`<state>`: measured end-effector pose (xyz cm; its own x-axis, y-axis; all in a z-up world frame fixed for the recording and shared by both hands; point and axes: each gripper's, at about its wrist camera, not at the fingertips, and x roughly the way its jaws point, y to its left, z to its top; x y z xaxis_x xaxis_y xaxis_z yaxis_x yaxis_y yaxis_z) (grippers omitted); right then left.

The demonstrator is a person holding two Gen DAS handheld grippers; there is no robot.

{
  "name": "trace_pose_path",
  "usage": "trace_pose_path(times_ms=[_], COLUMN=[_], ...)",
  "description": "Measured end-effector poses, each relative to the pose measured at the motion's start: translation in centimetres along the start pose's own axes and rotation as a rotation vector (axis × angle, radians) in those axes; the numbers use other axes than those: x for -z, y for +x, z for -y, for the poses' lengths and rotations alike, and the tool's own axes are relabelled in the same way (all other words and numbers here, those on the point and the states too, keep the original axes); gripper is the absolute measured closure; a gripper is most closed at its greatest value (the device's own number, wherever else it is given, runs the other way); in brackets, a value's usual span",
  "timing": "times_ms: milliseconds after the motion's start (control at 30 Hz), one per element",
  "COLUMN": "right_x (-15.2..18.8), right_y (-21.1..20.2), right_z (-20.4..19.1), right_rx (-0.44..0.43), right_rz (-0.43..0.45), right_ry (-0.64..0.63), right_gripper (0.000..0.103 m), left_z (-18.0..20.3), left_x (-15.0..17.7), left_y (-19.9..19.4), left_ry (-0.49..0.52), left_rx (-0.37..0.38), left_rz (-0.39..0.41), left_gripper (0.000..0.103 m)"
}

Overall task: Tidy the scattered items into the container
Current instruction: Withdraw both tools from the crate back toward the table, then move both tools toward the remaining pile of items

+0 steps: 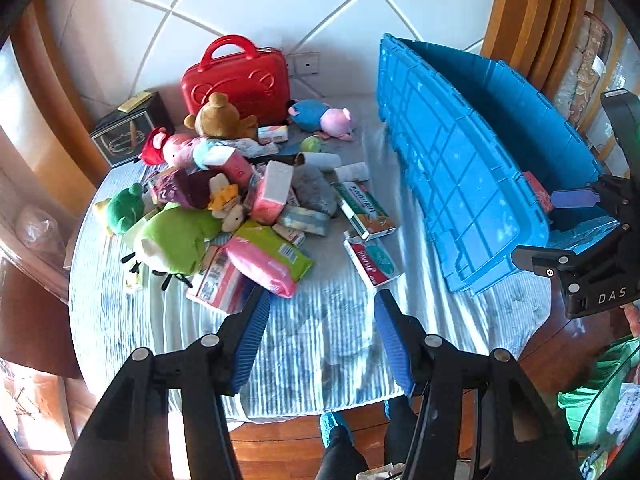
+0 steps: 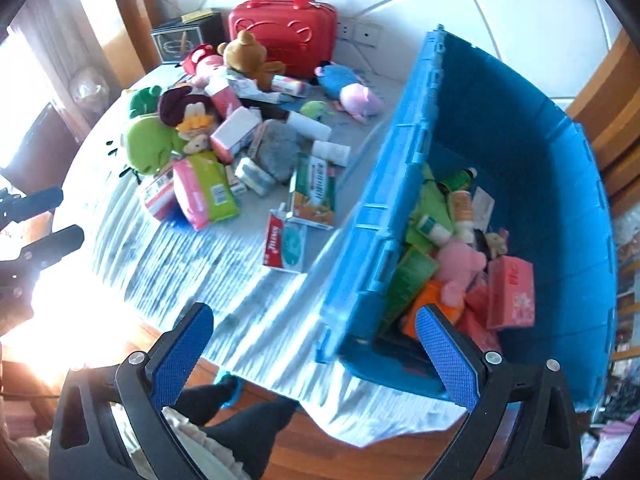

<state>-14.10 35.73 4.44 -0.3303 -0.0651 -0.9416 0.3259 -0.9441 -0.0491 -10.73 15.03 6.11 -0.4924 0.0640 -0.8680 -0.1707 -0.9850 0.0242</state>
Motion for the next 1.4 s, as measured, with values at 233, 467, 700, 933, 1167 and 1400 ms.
trace_pose_path(times_ms=[233, 467, 700, 933, 1167, 1400], right_x=[-1.5, -2.8, -3.8, -4.3, -5.1, -5.7], right_y=[2.4, 5.9, 10.7, 15.6, 19.0, 22.7], right_z=[-7.0, -9.6, -8.5, -8.4, -10.0, -12.8], right_rx=[-0.067, -0.091, -0.084, -0.102, -0.145, -0.148], right_rz=[-0.029, -0.03, 0.005, -0.012, -0.039, -0.086], right_ry=[-0.036, -0.079, -0.075, -0.078, -0.021, 0.063], right_gripper=[0.001, 0.001, 0.001, 0.001, 0.0, 0.0], left_z=[-6.0, -9.1, -13.3, -15.5, -15.7, -17.4], left_x=[2.3, 3.6, 5.4, 7.0, 7.0, 6.3], left_y=[0.7, 2.2, 5.3, 8.9, 12.9, 17.7], left_ry=[-0.086, -0.163, -0.297, -0.342, -0.304, -0.211], left_rx=[-0.024, -0.064, -0.096, -0.153, -0.097, -0.032], left_rz=[0.002, 0.075, 0.093, 0.093, 0.063, 0.004], left_gripper=[0.049, 0.049, 0.049, 0.049, 0.049, 0.049])
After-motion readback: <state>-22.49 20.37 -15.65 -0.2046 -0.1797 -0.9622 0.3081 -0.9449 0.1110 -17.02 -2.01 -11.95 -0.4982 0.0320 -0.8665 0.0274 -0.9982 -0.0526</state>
